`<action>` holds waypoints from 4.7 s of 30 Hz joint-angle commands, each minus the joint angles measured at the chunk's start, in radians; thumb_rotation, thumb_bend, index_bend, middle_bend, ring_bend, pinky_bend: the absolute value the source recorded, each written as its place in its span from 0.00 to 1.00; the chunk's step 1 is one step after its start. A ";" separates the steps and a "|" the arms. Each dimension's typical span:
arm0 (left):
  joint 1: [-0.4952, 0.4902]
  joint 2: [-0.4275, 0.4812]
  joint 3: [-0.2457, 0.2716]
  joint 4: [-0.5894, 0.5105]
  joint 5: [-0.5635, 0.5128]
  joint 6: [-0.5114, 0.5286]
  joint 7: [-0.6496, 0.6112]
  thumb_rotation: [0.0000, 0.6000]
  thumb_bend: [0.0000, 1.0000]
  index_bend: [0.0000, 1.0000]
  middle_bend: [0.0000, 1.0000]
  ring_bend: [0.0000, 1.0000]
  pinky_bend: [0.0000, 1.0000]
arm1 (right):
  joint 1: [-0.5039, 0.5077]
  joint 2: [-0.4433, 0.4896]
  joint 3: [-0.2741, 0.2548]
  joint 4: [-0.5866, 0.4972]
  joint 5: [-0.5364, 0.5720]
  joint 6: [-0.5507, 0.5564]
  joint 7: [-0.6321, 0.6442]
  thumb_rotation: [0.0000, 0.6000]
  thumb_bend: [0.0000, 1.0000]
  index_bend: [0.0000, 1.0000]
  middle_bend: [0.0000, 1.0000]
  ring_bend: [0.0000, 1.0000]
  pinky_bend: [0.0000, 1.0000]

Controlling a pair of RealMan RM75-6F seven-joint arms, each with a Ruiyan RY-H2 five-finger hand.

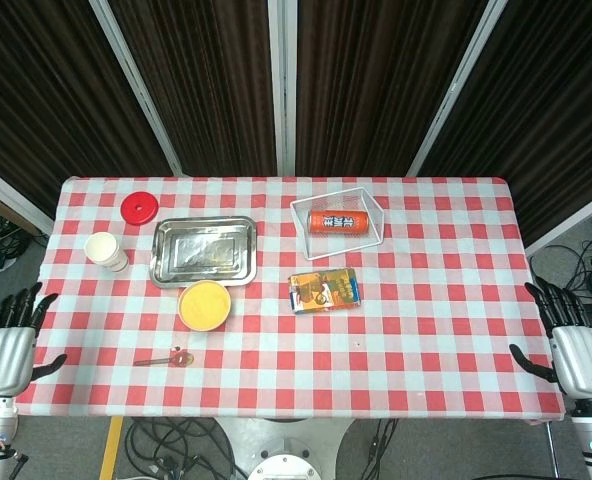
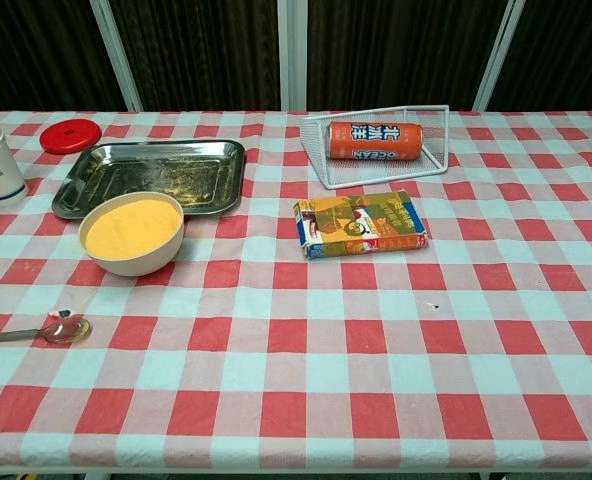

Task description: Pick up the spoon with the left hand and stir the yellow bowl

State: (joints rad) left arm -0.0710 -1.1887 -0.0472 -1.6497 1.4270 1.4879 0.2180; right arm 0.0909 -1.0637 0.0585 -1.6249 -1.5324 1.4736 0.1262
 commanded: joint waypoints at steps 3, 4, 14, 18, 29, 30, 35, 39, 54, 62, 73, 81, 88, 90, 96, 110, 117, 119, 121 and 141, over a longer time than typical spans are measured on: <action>-0.001 0.000 0.000 0.001 -0.001 -0.004 -0.001 1.00 0.08 0.19 0.12 0.07 0.10 | -0.001 -0.001 -0.001 0.002 -0.001 0.001 0.001 1.00 0.20 0.00 0.00 0.00 0.00; -0.001 0.000 0.001 0.002 -0.002 -0.004 -0.001 1.00 0.08 0.19 0.12 0.07 0.10 | -0.001 -0.001 -0.001 0.002 -0.001 0.002 0.002 1.00 0.20 0.00 0.00 0.00 0.00; -0.005 0.003 0.000 -0.004 -0.002 -0.012 -0.008 1.00 0.08 0.19 0.12 0.07 0.10 | -0.006 0.000 0.004 0.007 -0.003 0.018 0.008 1.00 0.20 0.00 0.00 0.00 0.00; -0.023 0.007 -0.006 -0.003 -0.005 -0.040 -0.013 1.00 0.08 0.20 0.12 0.07 0.10 | -0.004 0.004 0.009 0.009 -0.002 0.022 0.008 1.00 0.20 0.00 0.00 0.00 0.00; -0.130 -0.035 -0.030 0.035 -0.055 -0.224 -0.067 1.00 0.12 0.49 0.66 0.63 0.80 | 0.018 0.007 0.030 0.014 0.013 0.002 0.000 1.00 0.20 0.00 0.00 0.00 0.00; -0.140 -0.040 -0.028 0.039 -0.058 -0.243 -0.067 1.00 0.13 0.50 0.69 0.67 0.84 | 0.020 0.006 0.031 0.014 0.014 -0.002 0.000 1.00 0.20 0.00 0.00 0.00 0.00; -0.181 -0.093 -0.014 0.072 -0.072 -0.319 -0.061 1.00 0.13 0.52 0.78 0.76 0.92 | 0.030 0.003 0.034 0.016 0.027 -0.023 -0.003 1.00 0.20 0.00 0.00 0.00 0.00; -0.200 -0.128 0.000 0.093 -0.084 -0.364 -0.061 1.00 0.14 0.52 0.82 0.79 0.94 | 0.034 0.001 0.031 0.019 0.030 -0.033 0.000 1.00 0.20 0.00 0.00 0.00 0.00; -0.220 -0.244 0.035 0.116 -0.148 -0.428 -0.029 1.00 0.24 0.56 0.86 0.83 0.95 | 0.036 -0.004 0.025 0.020 0.034 -0.041 0.001 1.00 0.20 0.00 0.00 0.00 0.00; -0.241 -0.272 0.040 0.106 -0.196 -0.460 0.035 1.00 0.26 0.56 0.87 0.84 0.95 | 0.036 -0.002 0.025 0.020 0.039 -0.044 0.001 1.00 0.20 0.00 0.00 0.00 0.00; -0.256 -0.281 0.042 0.113 -0.238 -0.479 0.052 1.00 0.33 0.57 0.88 0.85 0.95 | 0.040 -0.003 0.027 0.018 0.047 -0.051 -0.002 1.00 0.20 0.00 0.00 0.00 0.00; -0.260 -0.280 0.052 0.114 -0.246 -0.484 0.050 1.00 0.35 0.58 0.88 0.85 0.95 | 0.042 -0.003 0.027 0.017 0.051 -0.057 -0.001 1.00 0.20 0.00 0.00 0.00 0.00; -0.256 -0.284 0.053 0.123 -0.235 -0.463 0.036 1.00 0.40 0.63 0.89 0.86 0.95 | 0.041 -0.004 0.025 0.019 0.049 -0.055 0.001 1.00 0.20 0.00 0.00 0.00 0.00; -0.256 -0.282 0.053 0.124 -0.231 -0.458 0.034 1.00 0.40 0.64 0.89 0.86 0.95 | 0.040 -0.003 0.025 0.019 0.048 -0.054 0.002 1.00 0.19 0.00 0.00 0.00 0.00; -0.267 -0.230 0.034 0.088 -0.209 -0.438 0.021 1.00 0.40 0.64 0.89 0.86 0.95 | 0.038 0.006 0.028 0.015 0.045 -0.044 -0.002 1.00 0.19 0.00 0.00 0.00 0.00; -0.472 -0.130 -0.146 0.087 -0.309 -0.585 0.031 1.00 0.40 0.64 0.89 0.86 0.95 | 0.027 0.028 0.031 0.000 0.038 -0.016 -0.009 1.00 0.19 0.00 0.00 0.00 0.00; -0.549 -0.181 -0.132 0.135 -0.410 -0.650 0.128 1.00 0.40 0.63 0.89 0.86 0.95 | 0.023 0.026 0.030 0.007 0.044 -0.016 0.000 1.00 0.19 0.00 0.00 0.00 0.00; -0.561 -0.194 -0.126 0.143 -0.436 -0.648 0.154 1.00 0.40 0.62 0.89 0.86 0.95 | 0.024 0.026 0.031 0.006 0.047 -0.020 0.000 1.00 0.19 0.00 0.00 0.00 0.00; -0.571 -0.201 -0.119 0.146 -0.455 -0.646 0.175 1.00 0.40 0.61 0.89 0.86 0.95 | 0.025 0.025 0.032 0.006 0.049 -0.023 -0.001 1.00 0.19 0.00 0.00 0.00 0.00; -0.614 -0.197 -0.061 0.121 -0.511 -0.620 0.233 1.00 0.40 0.48 0.89 0.86 0.95 | 0.030 0.020 0.036 0.009 0.056 -0.031 0.002 1.00 0.19 0.00 0.00 0.00 0.00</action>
State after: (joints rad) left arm -0.6852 -1.3880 -0.1104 -1.5258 0.9135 0.8648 0.4512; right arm 0.1204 -1.0435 0.0941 -1.6160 -1.4769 1.4425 0.1278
